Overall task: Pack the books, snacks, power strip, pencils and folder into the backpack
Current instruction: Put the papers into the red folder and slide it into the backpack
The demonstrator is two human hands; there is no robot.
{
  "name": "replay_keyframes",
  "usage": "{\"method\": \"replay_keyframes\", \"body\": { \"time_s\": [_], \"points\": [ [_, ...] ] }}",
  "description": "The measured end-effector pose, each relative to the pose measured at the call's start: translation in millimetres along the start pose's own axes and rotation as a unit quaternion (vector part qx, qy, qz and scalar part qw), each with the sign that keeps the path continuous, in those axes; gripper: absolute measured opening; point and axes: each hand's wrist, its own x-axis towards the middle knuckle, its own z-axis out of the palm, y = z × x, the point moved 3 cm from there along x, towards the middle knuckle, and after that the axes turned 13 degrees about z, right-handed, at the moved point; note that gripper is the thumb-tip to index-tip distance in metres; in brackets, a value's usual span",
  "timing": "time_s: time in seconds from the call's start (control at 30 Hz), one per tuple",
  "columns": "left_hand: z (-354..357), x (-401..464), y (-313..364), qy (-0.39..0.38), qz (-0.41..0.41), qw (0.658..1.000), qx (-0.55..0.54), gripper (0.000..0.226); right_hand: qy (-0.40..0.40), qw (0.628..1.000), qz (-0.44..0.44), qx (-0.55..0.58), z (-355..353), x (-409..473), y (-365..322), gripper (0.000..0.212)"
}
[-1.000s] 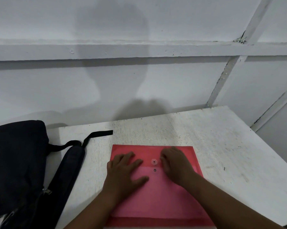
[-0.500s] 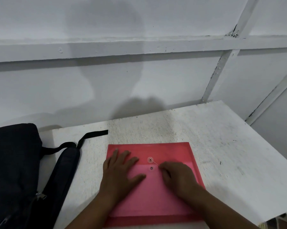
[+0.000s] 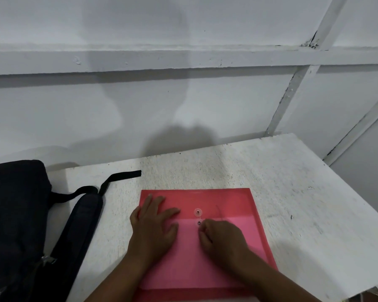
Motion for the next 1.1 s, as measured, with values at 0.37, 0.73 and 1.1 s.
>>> {"method": "replay_keyframes", "body": {
  "time_s": [0.37, 0.73, 1.1],
  "points": [
    [-2.6, -0.9, -1.0, 0.026, -0.009, 0.999, -0.047, 0.047, -0.082, 0.994, -0.032, 0.058, -17.4, 47.9, -15.0, 0.013],
    [-5.9, -1.5, 1.7, 0.021, -0.016, 0.998, -0.065, 0.049, -0.099, 0.994, -0.036, -0.003, -27.7, 87.6, -23.0, 0.007],
    [-5.8, -1.2, 1.0, 0.022, -0.011, 0.998, -0.058, 0.047, -0.086, 0.996, -0.036, -0.005, -32.0, 100.8, -7.2, 0.013]
  ]
}}
